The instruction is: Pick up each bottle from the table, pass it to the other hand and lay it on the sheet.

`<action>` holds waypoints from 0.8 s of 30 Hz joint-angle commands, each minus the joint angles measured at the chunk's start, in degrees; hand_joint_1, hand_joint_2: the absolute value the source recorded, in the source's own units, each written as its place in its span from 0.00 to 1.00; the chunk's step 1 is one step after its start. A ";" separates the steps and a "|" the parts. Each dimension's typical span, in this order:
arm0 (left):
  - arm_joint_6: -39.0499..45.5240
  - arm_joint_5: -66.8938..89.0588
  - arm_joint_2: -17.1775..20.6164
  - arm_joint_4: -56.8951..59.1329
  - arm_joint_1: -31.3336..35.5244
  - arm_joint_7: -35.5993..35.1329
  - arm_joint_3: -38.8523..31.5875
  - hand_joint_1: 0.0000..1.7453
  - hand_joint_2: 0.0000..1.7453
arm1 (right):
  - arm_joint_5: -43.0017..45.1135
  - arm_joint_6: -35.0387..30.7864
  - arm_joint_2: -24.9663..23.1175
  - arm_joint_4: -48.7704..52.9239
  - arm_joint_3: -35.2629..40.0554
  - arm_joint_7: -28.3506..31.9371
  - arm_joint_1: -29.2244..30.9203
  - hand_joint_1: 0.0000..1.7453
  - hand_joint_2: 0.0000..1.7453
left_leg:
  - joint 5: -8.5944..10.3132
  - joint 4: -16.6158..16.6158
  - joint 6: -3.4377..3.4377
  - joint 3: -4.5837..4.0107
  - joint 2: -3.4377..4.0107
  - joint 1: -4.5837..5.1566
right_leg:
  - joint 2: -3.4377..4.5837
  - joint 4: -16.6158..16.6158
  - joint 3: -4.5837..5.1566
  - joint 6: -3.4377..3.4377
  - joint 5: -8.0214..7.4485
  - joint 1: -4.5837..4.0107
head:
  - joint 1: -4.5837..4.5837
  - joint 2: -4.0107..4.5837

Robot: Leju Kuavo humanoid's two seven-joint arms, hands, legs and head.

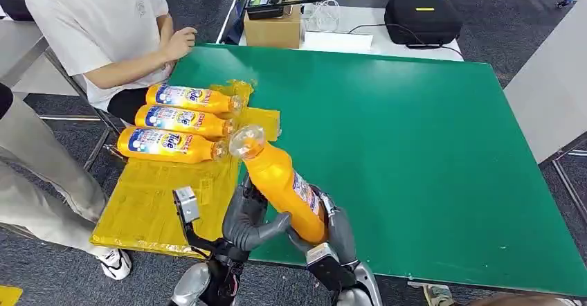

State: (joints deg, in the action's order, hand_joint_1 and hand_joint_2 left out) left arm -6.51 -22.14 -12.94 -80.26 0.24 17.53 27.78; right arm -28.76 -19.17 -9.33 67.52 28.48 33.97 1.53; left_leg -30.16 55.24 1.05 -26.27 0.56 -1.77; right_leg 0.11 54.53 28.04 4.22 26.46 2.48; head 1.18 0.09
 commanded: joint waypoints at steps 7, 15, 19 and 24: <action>3.60 6.10 1.33 7.68 3.94 2.11 1.69 0.00 1.00 | -0.93 0.94 1.50 -1.66 7.10 0.99 4.37 1.00 1.00 | 0.03 -0.08 -0.14 0.06 -0.05 -0.04 | -0.03 -0.11 -0.07 -0.26 -0.04 -0.10 | 0.00 0.00; 2.40 4.97 0.98 6.83 4.09 3.44 0.98 0.00 1.00 | 0.43 2.38 0.75 -3.67 8.95 1.36 5.00 1.00 1.00 | 0.02 -0.11 -0.19 0.09 -0.04 -0.07 | -0.01 -0.16 -0.10 -0.35 -0.05 -0.14 | 0.00 0.00; 1.13 2.04 0.77 4.51 3.91 3.55 -0.22 0.00 1.00 | 0.63 2.33 0.30 -6.05 10.13 2.11 5.07 1.00 1.00 | 0.01 -0.14 -0.19 0.14 -0.01 -0.08 | 0.03 -0.17 -0.13 -0.39 -0.05 -0.16 | 0.00 0.00; 1.33 0.21 0.41 3.79 4.10 3.77 -1.34 1.00 1.00 | 1.27 3.05 0.35 -5.66 10.55 2.33 5.01 1.00 1.00 | 0.01 -0.07 -0.17 0.05 -0.04 -0.07 | -0.02 -0.11 -0.07 -0.34 -0.04 -0.14 | 0.00 0.00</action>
State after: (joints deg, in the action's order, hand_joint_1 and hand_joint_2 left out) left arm -4.85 -19.96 -12.94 -76.72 1.77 21.33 27.43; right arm -27.89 -17.46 -9.49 66.20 35.19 35.54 4.47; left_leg -30.16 55.24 1.05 -26.28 0.56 -1.77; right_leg 0.11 54.53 28.06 4.22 26.46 2.48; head 1.18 0.09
